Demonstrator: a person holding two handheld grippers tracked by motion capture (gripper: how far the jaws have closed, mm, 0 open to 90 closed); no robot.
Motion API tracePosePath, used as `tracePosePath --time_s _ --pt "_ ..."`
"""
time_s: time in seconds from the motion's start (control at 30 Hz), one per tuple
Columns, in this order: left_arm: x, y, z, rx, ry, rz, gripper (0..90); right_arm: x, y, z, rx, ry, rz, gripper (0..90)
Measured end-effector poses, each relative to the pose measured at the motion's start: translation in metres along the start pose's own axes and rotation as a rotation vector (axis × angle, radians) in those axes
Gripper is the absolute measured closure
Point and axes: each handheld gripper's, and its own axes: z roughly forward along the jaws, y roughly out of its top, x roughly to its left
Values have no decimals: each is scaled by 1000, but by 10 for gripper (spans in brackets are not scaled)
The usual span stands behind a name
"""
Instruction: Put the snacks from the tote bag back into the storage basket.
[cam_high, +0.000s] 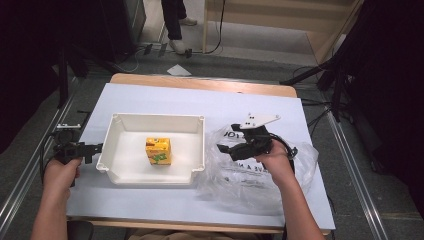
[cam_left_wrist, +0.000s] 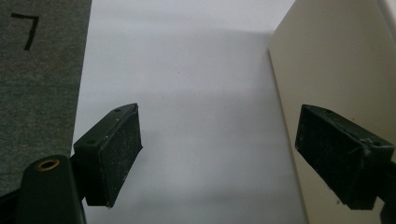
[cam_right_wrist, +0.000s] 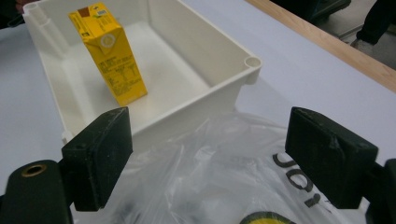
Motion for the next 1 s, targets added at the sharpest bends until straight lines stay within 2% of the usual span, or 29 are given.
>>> tracePosePath --time_s 0.23,0.3,0.53,0.7,0.9,1.0 --pt "1 0 1 -3 1 -6 150 -14 -14 -3 19 -3 1 160" --pt "2 -1 1 -5 4 -7 150 -21 -19 -4 19 -9 26 160" --pt "5 -1 2 -2 26 -5 150 -35 -27 -4 29 -29 63 162" --pt "6 -2 4 0 25 -7 150 -38 -29 -4 30 -36 78 164" --pt "5 -3 11 28 35 5 150 -38 -29 -2 37 -38 69 164" --pt "5 -3 12 23 40 12 153 -39 -29 -2 37 -40 71 164"
